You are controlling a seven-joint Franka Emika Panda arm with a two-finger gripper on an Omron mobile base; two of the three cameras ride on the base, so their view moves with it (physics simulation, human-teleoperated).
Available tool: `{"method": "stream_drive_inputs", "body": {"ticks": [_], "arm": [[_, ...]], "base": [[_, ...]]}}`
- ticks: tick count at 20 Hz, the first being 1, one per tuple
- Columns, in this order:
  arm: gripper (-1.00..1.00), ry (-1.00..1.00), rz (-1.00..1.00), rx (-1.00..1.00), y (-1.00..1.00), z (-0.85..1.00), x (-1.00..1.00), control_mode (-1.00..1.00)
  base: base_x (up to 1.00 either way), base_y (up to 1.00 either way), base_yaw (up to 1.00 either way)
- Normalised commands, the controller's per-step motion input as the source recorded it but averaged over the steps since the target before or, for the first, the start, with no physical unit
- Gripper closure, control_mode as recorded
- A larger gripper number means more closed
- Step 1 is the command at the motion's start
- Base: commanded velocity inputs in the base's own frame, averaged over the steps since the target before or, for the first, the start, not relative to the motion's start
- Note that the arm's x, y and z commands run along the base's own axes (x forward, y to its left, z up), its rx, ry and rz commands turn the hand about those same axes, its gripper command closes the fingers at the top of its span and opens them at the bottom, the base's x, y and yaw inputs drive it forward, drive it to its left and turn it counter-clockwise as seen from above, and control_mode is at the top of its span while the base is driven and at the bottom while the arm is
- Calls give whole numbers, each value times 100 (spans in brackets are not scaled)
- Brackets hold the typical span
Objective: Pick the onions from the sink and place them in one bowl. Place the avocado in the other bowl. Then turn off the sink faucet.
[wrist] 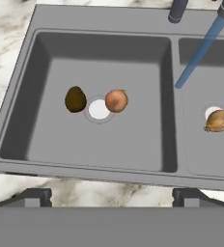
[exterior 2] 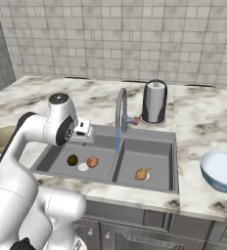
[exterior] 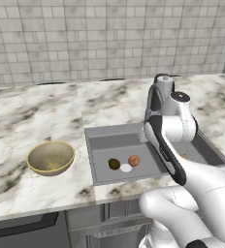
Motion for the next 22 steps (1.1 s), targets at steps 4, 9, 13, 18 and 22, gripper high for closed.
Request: {"method": "stream_drive_inputs", "body": {"ticks": [4, 9, 13, 18, 22], "arm": [[-100, 0, 0, 0, 0, -33, 0, -100], [-100, 0, 0, 0, 0, -34, 0, -100], [-100, 0, 0, 0, 0, -33, 0, -100], [-100, 0, 0, 0, 2, -28, 0, -100], [-100, 0, 0, 0, 3, -28, 0, -100]], "base": [[0, 0, 0], [0, 0, 0], [0, 0, 0], [0, 0, 0], [0, 0, 0]]}}
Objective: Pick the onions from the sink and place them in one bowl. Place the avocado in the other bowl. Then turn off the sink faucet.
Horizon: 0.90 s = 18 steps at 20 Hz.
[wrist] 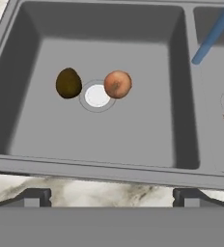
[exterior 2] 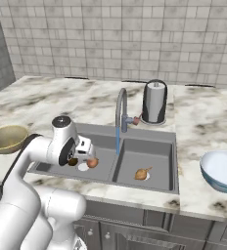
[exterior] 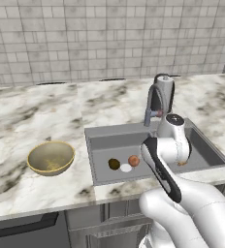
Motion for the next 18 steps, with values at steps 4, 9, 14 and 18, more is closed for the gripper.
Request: {"method": "stream_drive_inputs", "body": {"ticks": [4, 9, 14, 18], "arm": [[-100, 0, 0, 0, 0, -29, 0, -100], [-100, 0, 0, 0, 1, -29, 3, -100], [-100, 0, -1, 0, 5, -28, 22, -100], [-100, 0, -1, 0, 8, -32, 29, -100]], "base": [[0, 0, 0], [0, 0, 0], [0, 0, 0], [0, 0, 0]]}}
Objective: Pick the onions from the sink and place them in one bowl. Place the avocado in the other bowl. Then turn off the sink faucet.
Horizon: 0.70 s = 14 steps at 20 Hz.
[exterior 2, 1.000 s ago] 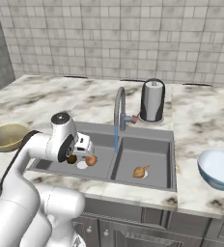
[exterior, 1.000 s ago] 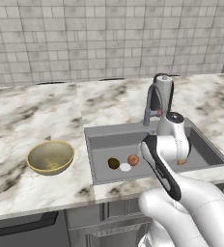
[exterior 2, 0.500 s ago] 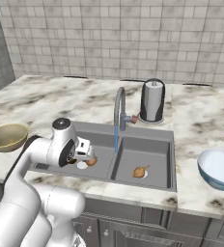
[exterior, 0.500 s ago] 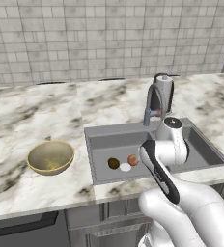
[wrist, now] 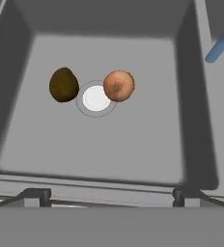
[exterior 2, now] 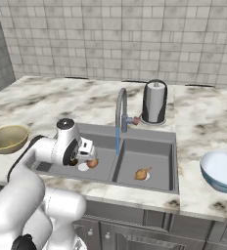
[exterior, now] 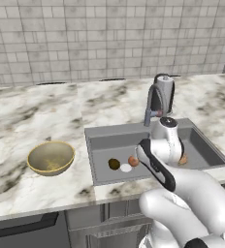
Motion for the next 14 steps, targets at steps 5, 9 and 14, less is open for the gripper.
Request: {"method": "stream_drive_inputs", "body": {"ticks": [5, 9, 14], "arm": [[-100, 0, -1, 0, 3, -38, 22, -100], [-100, -1, -1, 0, 0, -40, 17, -100], [-100, 0, -3, 0, 0, -38, 18, -100]], "base": [[0, 0, 0], [0, 0, 0], [0, 0, 0]]}}
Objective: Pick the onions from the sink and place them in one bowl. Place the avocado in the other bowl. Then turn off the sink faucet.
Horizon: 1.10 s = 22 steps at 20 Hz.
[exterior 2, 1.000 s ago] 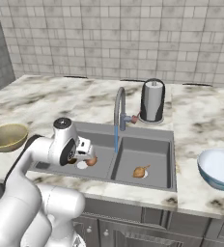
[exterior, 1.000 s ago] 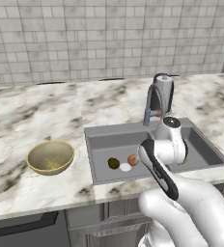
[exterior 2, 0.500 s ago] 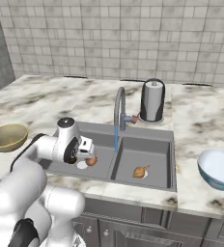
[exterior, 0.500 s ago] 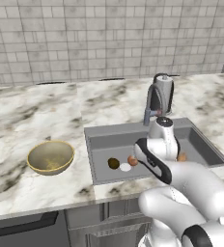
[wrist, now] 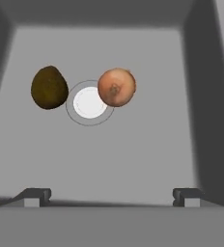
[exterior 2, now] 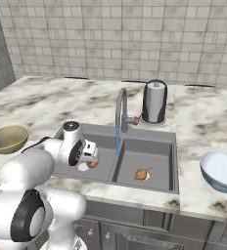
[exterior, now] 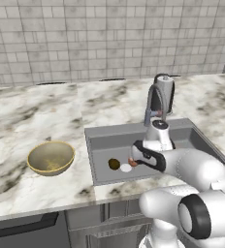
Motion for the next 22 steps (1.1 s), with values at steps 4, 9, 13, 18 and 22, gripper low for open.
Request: {"method": "stream_drive_inputs", "body": {"ticks": [4, 9, 13, 18, 22], "arm": [[-100, 0, -3, 0, 0, -35, 17, -100], [-100, -2, -2, 0, 0, -35, 16, -100], [-100, -5, -2, 0, 0, -37, 18, -100], [-100, -7, -2, 0, 0, -37, 20, -100], [-100, -4, -3, 0, 0, -32, 24, -100]], "base": [[0, 0, 0], [0, 0, 0], [0, 0, 0], [0, 0, 0], [0, 0, 0]]}}
